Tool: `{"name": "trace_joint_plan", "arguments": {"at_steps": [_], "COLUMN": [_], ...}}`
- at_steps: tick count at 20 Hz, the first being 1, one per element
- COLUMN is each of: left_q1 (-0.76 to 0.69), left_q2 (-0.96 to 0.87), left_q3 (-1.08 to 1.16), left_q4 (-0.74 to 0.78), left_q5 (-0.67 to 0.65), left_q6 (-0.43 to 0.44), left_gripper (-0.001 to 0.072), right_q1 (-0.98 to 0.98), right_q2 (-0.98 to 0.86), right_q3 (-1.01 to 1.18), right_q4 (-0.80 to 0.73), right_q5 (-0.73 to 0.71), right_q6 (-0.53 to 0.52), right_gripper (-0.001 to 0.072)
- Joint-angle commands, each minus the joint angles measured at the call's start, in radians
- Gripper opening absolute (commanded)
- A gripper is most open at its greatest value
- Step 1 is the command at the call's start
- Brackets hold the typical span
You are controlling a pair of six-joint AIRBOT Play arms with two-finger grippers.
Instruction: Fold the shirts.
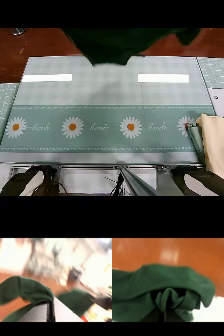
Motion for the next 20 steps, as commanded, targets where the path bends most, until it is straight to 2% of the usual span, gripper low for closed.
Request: {"name": "trace_joint_plan", "arguments": {"at_steps": [1,3,6,9,11,12,13,14,15,17,20], "left_q1": [0.109,0.164,0.217,0.232,0.232,0.232,0.232,0.232,0.232,0.232,0.23], "left_q2": [0.103,0.18,0.32,0.411,0.438,0.441,0.438,0.427,0.414,0.389,0.33], "left_q3": [0.235,0.307,0.325,0.323,0.293,0.265,0.219,0.162,0.093,-0.092,-0.351], "left_q4": [0.271,0.565,0.902,1.081,1.084,1.069,1.017,0.916,0.799,0.576,0.526], "left_q5": [0.001,-0.019,-0.047,-0.17,-0.232,-0.264,-0.31,-0.372,-0.419,-0.435,-0.377], "left_q6": [-0.135,-0.262,-0.359,-0.436,-0.462,-0.494,-0.533,-0.53,-0.509,-0.402,-0.315], "left_gripper": [0.0021,0.0021,0.0021,0.0021,0.0021,0.0021,0.0022,0.0022,0.0022,0.0022,0.0021], "right_q1": [0.001,0.001,0.001,0.001,0.001,0.001,0.001,0.001,0.001,0.001,0.001], "right_q2": [0.18,0.275,0.377,0.44,0.48,0.509,0.539,0.569,0.594,0.641,0.642], "right_q3": [0.089,0.089,0.089,0.016,-0.107,-0.201,-0.303,-0.422,-0.54,-0.792,-1.1], "right_q4": [-0.066,-0.077,-0.145,-0.156,-0.154,-0.142,-0.126,-0.09,-0.054,-0.006,-0.028], "right_q5": [0.01,0.04,0.184,0.392,0.522,0.524,0.521,0.52,0.512,0.436,0.227], "right_q6": [0.01,0.01,0.04,0.08,0.114,0.131,0.14,0.15,0.155,0.154,0.143], "right_gripper": [0.0033,0.0033,0.0033,0.0033,0.0033,0.0033,0.0033,0.0033,0.0033,0.0033,0.0033]}}
